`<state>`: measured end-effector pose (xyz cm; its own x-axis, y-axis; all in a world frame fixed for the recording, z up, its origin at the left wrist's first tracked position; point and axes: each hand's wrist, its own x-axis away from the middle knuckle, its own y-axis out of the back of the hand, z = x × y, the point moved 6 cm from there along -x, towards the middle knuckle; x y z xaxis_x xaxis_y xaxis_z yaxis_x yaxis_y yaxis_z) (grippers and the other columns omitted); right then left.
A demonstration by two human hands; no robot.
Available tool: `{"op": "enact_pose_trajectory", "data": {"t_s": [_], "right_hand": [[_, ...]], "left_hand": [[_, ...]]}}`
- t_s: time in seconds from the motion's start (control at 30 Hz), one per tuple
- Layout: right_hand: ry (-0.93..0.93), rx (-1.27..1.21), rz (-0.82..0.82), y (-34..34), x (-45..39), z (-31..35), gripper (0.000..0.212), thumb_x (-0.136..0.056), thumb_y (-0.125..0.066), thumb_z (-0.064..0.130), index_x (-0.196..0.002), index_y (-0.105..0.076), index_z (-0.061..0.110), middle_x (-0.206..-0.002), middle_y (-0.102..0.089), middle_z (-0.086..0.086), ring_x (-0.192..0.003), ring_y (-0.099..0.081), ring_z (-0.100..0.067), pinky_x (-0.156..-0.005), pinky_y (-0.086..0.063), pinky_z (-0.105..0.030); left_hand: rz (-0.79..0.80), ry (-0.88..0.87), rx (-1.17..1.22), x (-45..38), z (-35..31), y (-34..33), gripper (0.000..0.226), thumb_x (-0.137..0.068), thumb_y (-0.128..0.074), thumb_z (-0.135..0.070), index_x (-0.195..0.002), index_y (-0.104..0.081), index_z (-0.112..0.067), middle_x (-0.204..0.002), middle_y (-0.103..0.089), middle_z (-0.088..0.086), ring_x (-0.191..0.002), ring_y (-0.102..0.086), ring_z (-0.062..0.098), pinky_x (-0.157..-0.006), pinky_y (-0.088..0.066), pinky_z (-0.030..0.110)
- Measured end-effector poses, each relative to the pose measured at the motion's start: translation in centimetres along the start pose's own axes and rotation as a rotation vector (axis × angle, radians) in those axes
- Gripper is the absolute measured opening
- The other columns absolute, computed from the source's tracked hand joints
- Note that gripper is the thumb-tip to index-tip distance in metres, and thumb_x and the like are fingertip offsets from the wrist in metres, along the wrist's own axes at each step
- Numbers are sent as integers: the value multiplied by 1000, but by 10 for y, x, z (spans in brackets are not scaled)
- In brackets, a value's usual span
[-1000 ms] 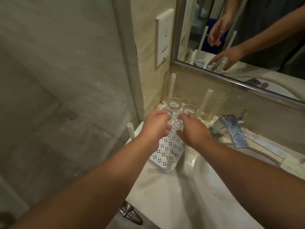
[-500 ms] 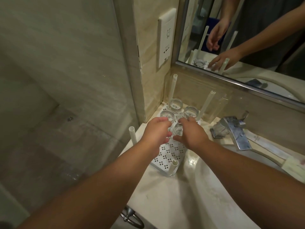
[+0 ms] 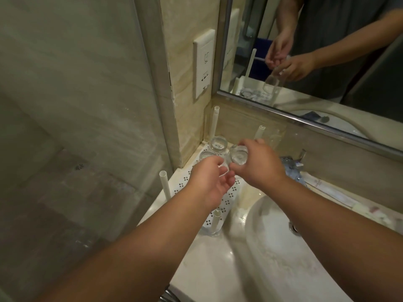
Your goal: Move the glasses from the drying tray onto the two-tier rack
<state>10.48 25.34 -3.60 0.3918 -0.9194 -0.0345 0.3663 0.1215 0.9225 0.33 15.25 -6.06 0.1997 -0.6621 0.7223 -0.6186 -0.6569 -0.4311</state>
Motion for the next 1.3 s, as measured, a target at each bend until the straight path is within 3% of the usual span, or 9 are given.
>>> {"op": "enact_pose_trajectory", "data": {"t_s": [0.1,0.2,0.27,0.37,0.47,0.73,0.9,1.1,1.3], "right_hand": [[20,-26,-69,33,6,6,60,-66,-75,51,-119,-57,30,-116,-54,1,-94,-60,-20,-75,-51,-34],[59,-47,-137,64,21,13,59,-65,-74,54,-118,-57,33,-112,-51,7,-84,-57,-14,-66,-43,-28],[94,-53,-173,82,35,18,59,-65,-72,55,-118,-55,35,-107,-45,12,-80,-55,-12,-63,-46,-28],[141,-16,-216,105,59,22,62,-65,-68,58,-121,-53,37,-108,-44,14,-86,-55,-11,-67,-51,-31],[171,29,-231,122,84,22,63,-67,-67,58,-124,-51,38,-112,-46,13,-88,-55,-11,-67,-52,-32],[222,138,-241,152,134,7,62,-72,-72,51,-128,-51,35,-112,-45,7,-80,-56,-13,-60,-47,-28],[198,109,-278,161,153,-10,61,-72,-73,50,-125,-47,35,-114,-43,9,-80,-57,-12,-59,-53,-32],[148,-30,-423,162,169,-34,62,-72,-79,39,-122,-42,30,-115,-41,9,-77,-56,-13,-56,-51,-32],[27,-187,-509,152,179,-51,85,-69,-83,30,-137,-32,35,-123,-36,9,-83,-50,-4,-66,-55,-31]], "left_hand": [[40,135,61,14,16,-11,11,-96,-54,-19,-92,-51,-9,-84,-49,9,-70,-55,26,-62,-50,33],[132,265,51,30,33,-25,35,-96,-54,-46,-93,-48,-11,-85,-52,10,-76,-58,30,-67,-49,36],[172,309,-5,39,40,-32,52,-89,-52,-64,-97,-49,-13,-87,-57,9,-79,-63,31,-68,-47,35],[223,355,-63,54,45,-43,77,-78,-48,-82,-104,-59,-11,-92,-67,9,-76,-69,31,-68,-48,32],[276,362,-99,69,50,-57,90,-76,-38,-89,-93,-71,-7,-81,-71,10,-66,-71,28,-69,-50,31],[335,395,-162,100,86,-83,97,-69,-35,-96,-83,-76,-9,-75,-65,6,-65,-64,23,-67,-51,28],[393,374,-166,105,90,-94,85,-71,-52,-87,-88,-75,-7,-78,-67,6,-63,-65,25,-66,-54,29],[434,166,-195,105,75,-107,78,-74,-70,-69,-124,-60,-10,-97,-70,10,-79,-73,28,-71,-60,37],[504,-107,-293,117,65,-123,48,-77,-79,-49,-114,-66,-22,-103,-67,2,-70,-75,20,-57,-57,34]]}}
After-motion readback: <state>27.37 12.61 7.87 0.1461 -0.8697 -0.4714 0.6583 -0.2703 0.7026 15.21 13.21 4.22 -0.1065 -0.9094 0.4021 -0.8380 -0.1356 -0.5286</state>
